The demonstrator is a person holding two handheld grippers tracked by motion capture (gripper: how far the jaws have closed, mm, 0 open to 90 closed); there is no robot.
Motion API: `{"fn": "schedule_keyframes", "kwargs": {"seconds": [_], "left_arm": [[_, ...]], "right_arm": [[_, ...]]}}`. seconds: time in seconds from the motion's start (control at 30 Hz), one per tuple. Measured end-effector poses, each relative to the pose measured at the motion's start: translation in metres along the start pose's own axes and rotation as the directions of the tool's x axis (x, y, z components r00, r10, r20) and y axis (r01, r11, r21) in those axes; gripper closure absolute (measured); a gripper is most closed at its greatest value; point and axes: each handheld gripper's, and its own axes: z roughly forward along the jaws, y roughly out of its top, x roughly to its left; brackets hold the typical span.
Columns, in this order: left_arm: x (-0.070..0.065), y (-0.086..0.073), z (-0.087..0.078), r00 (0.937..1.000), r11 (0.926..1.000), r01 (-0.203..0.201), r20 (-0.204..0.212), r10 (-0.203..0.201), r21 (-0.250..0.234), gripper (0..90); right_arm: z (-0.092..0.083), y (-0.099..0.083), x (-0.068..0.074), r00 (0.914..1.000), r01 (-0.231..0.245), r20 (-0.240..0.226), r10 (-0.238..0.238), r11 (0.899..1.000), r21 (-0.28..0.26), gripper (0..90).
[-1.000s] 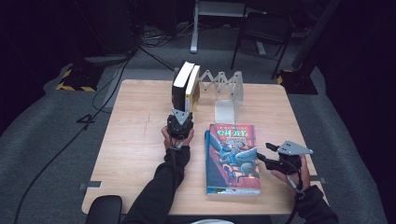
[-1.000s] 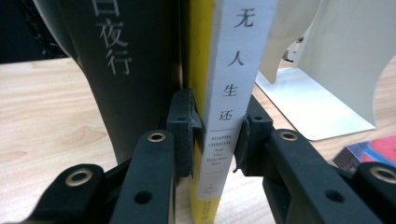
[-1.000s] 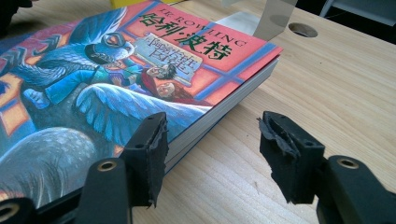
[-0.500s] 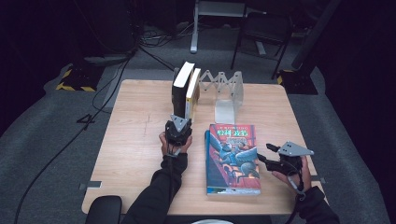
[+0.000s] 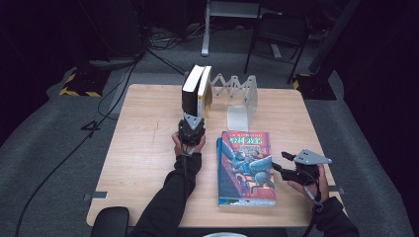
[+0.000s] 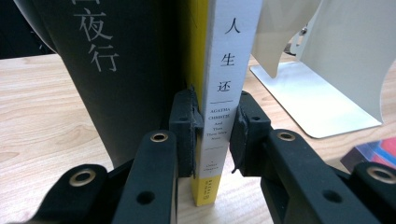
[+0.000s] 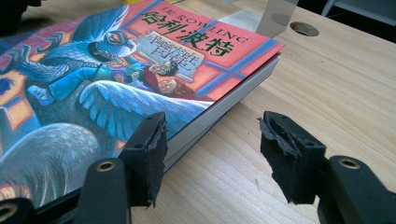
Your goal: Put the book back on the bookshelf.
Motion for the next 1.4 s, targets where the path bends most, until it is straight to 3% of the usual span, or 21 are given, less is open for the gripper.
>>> {"fn": "schedule_keyframes", "kwargs": {"seconds": [0.43, 0.57, 0.7, 0.87, 1.0, 1.33, 1.4], "left_arm": [[0.002, 0.006, 0.007, 0.9999, 0.9997, -0.013, -0.010, 0.013, 0.022, 73.3], [0.003, 0.004, 0.001, 0.9997, 0.9995, 0.013, 0.018, -0.014, 0.027, 71.6], [0.003, -0.004, -0.008, 0.9987, 0.9996, 0.014, 0.048, -0.015, 0.025, 71.9], [0.003, -0.008, -0.017, 0.9984, 0.9999, 0.003, 0.056, -0.003, 0.016, 78.2], [0.003, -0.007, -0.014, 0.9986, 0.9998, 0.002, 0.053, -0.003, 0.017, 81.3], [-0.001, 0.000, -0.010, 0.9973, 0.9974, -0.055, 0.051, 0.053, 0.047, 82.1], [0.000, 0.003, -0.014, 0.9935, 0.9936, -0.100, 0.060, 0.097, 0.052, 81.4]], "right_arm": [[0.001, 0.000, 0.000, 1.0000, 0.000, -0.001, 0.000, 1.000, 0.006, 41.0], [0.000, 0.000, 0.000, 1.0000, 0.002, 0.001, -0.002, 1.000, 0.003, 40.9], [0.000, -0.001, -0.001, 1.0000, -0.003, -0.001, 0.003, 1.000, 0.002, 40.8], [0.000, 0.000, 0.001, 1.0000, 0.002, 0.002, -0.002, 1.000, 0.004, 41.0], [0.000, 0.000, 0.001, 1.0000, 0.005, 0.002, -0.005, 1.000, 0.004, 40.9], [-0.001, 0.000, 0.001, 1.0000, 0.006, 0.001, -0.006, 1.000, 0.002, 41.1], [-0.002, 0.001, 0.001, 1.0000, 0.006, 0.000, -0.006, 1.000, 0.004, 41.1]]}}
